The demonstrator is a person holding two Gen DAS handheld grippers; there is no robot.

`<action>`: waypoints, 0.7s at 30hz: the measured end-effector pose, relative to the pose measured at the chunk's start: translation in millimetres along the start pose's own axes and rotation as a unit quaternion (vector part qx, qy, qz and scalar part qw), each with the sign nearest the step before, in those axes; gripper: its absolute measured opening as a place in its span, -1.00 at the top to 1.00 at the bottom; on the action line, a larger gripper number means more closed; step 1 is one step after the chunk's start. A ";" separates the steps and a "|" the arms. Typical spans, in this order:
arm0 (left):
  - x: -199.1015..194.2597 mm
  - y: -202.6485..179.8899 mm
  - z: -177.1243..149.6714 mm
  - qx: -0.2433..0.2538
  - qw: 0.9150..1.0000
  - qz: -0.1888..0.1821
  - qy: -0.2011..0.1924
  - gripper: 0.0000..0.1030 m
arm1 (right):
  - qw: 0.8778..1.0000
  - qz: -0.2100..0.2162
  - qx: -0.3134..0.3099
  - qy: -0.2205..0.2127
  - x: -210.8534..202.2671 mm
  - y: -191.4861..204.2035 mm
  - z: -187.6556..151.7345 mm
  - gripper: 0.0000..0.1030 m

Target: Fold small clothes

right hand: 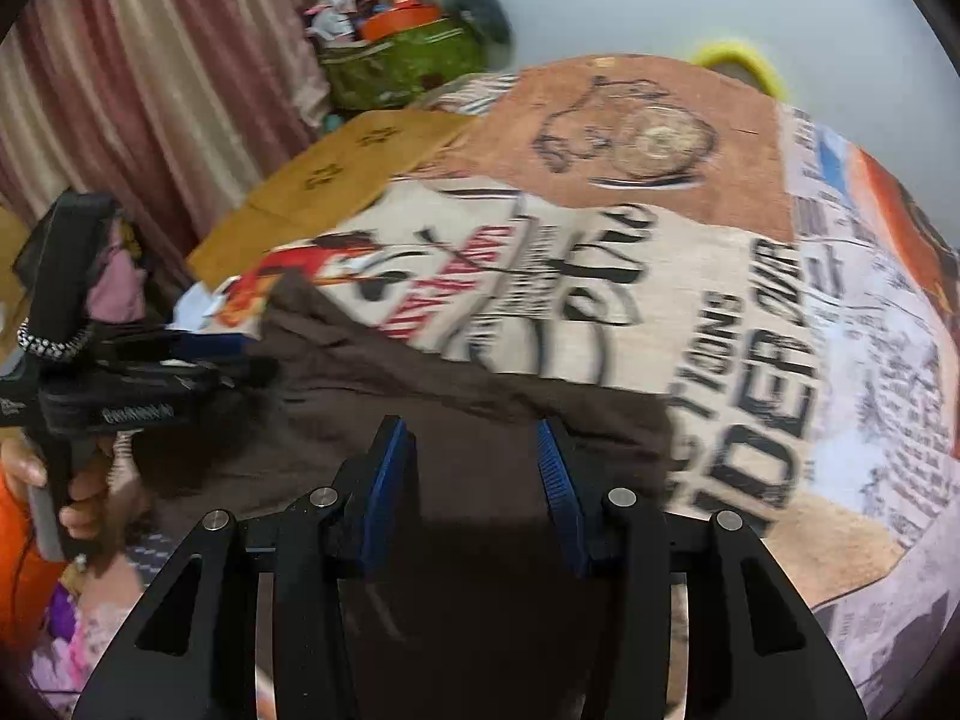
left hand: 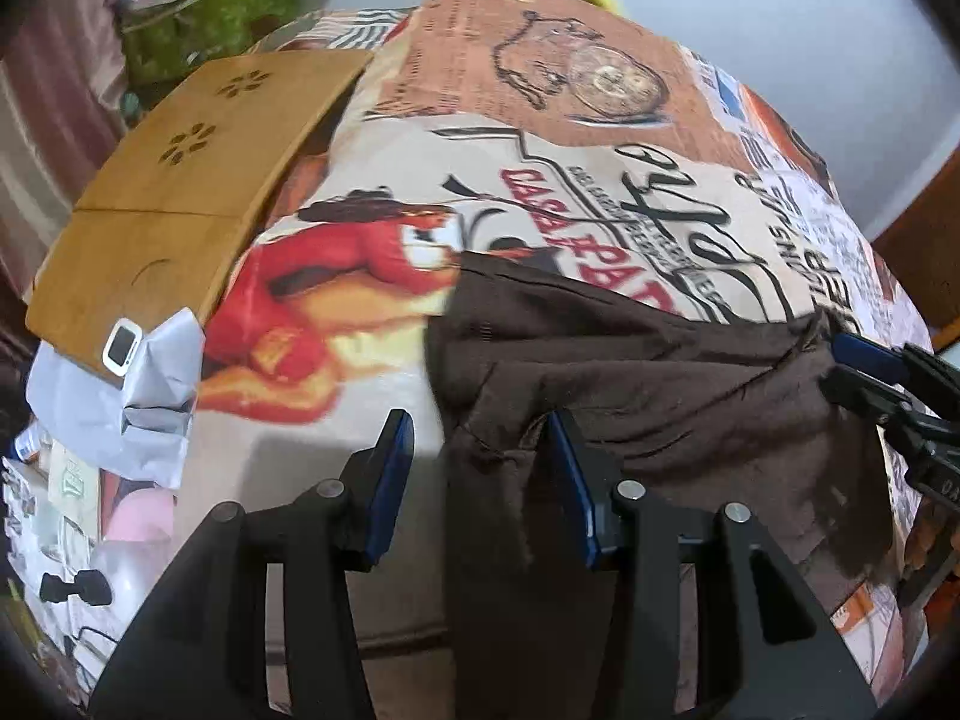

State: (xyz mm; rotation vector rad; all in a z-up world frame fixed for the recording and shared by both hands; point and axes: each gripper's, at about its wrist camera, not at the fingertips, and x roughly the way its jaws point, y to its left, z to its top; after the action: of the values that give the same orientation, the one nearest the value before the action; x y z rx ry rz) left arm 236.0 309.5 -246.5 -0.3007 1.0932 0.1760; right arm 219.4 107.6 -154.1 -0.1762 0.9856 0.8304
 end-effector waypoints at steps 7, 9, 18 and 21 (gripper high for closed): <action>-34.9 28.8 0.5 -0.057 0.998 -0.005 -0.040 0.05 | 0.999 -0.033 0.036 -0.013 -28.1 -29.6 -9.1 0.20; -47.6 27.5 -4.5 -0.051 0.997 -0.013 -0.048 0.05 | 0.999 -0.019 0.036 -0.020 -39.0 -25.7 -12.2 0.20; -38.7 9.8 -54.2 0.003 1.000 0.023 -0.011 -0.19 | 0.999 0.005 -0.043 0.021 -28.5 20.8 -35.2 -0.11; -29.1 19.8 -63.7 -0.018 0.999 0.032 0.006 -0.19 | 0.997 0.005 -0.042 0.058 -15.0 21.5 -43.2 -0.11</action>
State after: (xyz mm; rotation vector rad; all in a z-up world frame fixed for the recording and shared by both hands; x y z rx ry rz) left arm 163.3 307.7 -250.6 -0.2995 1.1123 0.2507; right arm 171.5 93.3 -161.8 -0.2948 1.0623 0.8798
